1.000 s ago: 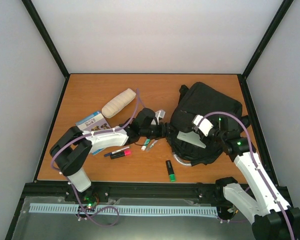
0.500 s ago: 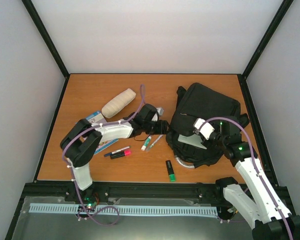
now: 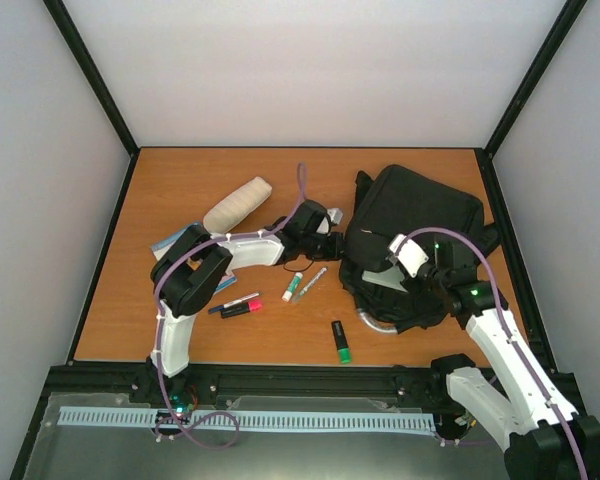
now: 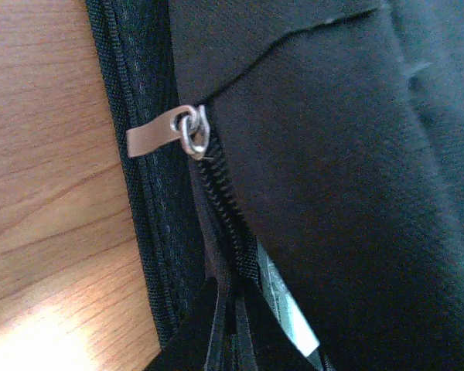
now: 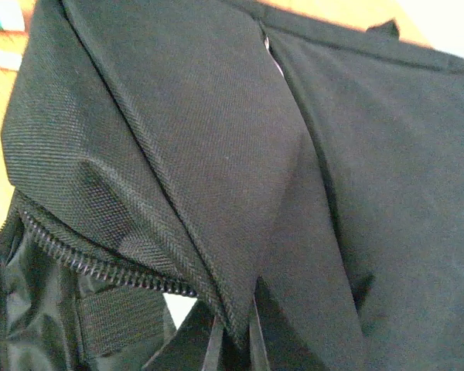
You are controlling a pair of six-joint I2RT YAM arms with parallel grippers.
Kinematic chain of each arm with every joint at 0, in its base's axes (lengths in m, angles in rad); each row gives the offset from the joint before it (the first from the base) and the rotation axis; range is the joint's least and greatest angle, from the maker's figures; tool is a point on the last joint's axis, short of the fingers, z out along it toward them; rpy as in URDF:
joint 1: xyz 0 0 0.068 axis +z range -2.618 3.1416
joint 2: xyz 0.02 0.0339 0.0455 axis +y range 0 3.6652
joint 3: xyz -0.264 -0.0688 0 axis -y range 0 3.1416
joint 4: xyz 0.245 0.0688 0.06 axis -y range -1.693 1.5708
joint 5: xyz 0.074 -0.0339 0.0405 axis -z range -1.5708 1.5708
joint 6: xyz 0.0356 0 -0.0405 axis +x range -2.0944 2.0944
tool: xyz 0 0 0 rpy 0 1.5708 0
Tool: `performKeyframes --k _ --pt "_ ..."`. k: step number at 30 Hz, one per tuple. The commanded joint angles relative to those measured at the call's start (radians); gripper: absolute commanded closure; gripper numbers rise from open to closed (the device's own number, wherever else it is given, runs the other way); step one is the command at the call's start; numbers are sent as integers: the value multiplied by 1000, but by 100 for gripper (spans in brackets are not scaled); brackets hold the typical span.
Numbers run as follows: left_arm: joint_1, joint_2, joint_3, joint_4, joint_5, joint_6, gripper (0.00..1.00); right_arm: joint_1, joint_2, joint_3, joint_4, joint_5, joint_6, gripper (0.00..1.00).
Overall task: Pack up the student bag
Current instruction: Place the book in the student bag.
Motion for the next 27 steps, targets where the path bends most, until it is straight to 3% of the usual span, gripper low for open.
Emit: performKeyframes --k 1,7,12,13,16,18,23,27 --pt "-4 -11 -5 119 51 -66 99 4 27 -16 52 78 57 95" --pt "-34 -138 -130 118 -58 -83 99 4 29 13 126 161 40 97" --pt "-94 -199 -224 120 -145 -119 99 3 166 93 166 196 52 97" --pt "-106 -203 -230 104 -155 -118 96 3 191 111 167 196 57 97" --pt "-133 -239 -235 -11 -212 -87 60 3 221 153 152 179 75 97" --pt "-149 -315 -259 -106 -298 -39 48 3 209 178 133 158 91 97" --pt "-176 -530 -315 -251 -431 149 37 5 152 225 85 112 123 97" --pt "-182 -687 -354 -213 -505 323 36 4 129 232 86 117 121 97"
